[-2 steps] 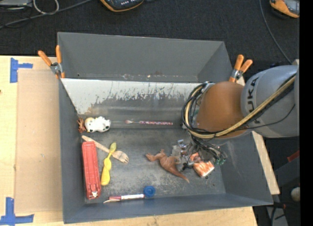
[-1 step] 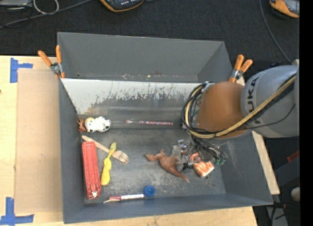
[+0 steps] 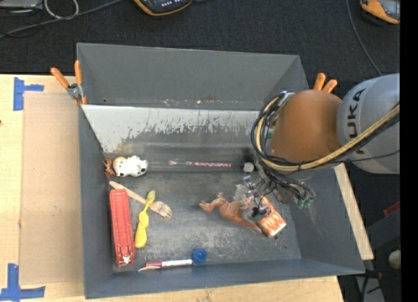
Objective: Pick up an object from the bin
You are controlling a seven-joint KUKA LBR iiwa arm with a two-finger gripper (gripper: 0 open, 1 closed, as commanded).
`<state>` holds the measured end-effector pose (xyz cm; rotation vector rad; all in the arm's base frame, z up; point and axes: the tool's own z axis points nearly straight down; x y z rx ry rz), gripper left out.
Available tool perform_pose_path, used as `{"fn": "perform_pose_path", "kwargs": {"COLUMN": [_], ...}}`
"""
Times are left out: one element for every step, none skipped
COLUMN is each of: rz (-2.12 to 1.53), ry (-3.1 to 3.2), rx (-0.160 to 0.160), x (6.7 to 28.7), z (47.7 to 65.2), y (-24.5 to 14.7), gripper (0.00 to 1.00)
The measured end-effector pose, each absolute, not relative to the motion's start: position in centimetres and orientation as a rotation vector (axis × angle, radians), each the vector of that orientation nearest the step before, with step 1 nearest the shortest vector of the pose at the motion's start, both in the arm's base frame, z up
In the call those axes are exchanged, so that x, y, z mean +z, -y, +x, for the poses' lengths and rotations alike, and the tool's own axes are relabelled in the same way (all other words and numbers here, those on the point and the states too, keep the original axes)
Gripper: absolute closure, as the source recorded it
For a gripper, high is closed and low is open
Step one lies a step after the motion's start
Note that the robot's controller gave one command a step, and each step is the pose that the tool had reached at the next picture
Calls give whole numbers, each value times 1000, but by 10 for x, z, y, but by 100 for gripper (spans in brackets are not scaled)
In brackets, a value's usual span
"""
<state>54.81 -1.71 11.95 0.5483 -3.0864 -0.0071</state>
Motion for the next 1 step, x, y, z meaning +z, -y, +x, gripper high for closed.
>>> {"fn": "perform_pose_path", "kwargs": {"rz": [466], "ry": [3099], "rx": [-8], "x": [200], "z": [555], "y": [-3], "gripper": [100]}}
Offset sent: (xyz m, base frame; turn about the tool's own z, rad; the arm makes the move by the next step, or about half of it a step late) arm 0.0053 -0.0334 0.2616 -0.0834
